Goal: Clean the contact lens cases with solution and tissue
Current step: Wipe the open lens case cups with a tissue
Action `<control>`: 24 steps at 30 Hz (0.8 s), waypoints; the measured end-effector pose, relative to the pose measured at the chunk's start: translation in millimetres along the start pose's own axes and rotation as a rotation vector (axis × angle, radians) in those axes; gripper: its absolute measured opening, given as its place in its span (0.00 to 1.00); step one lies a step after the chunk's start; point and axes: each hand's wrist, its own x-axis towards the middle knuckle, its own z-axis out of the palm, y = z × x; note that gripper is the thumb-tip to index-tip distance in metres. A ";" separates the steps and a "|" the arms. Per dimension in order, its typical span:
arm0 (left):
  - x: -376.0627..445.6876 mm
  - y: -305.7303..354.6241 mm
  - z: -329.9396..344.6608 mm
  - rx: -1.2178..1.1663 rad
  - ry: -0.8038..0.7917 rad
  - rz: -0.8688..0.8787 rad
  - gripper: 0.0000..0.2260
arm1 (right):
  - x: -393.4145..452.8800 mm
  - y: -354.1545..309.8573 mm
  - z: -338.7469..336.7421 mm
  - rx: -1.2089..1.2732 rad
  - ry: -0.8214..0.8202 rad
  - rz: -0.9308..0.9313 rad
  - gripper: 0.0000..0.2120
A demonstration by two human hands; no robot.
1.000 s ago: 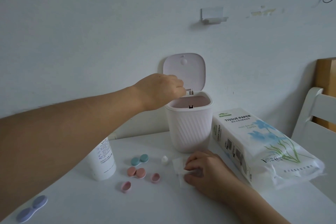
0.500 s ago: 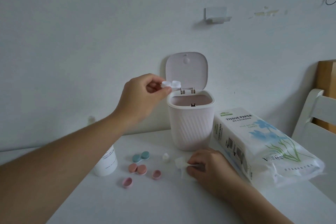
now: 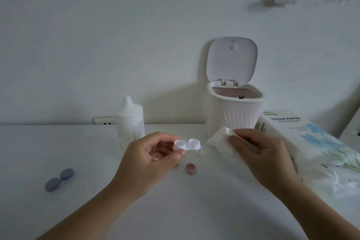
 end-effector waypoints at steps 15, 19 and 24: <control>-3.0 -9.9 14.2 -0.269 -0.138 -0.118 0.06 | -2.5 -19.6 32.2 0.665 -0.234 0.123 0.06; -3.0 -9.8 14.7 -0.309 -0.122 -0.134 0.07 | -7.2 -15.6 28.7 0.896 -0.432 0.167 0.15; -2.3 -6.2 12.9 -0.274 -0.138 -0.109 0.11 | -6.6 -14.5 26.8 1.079 -0.598 0.209 0.06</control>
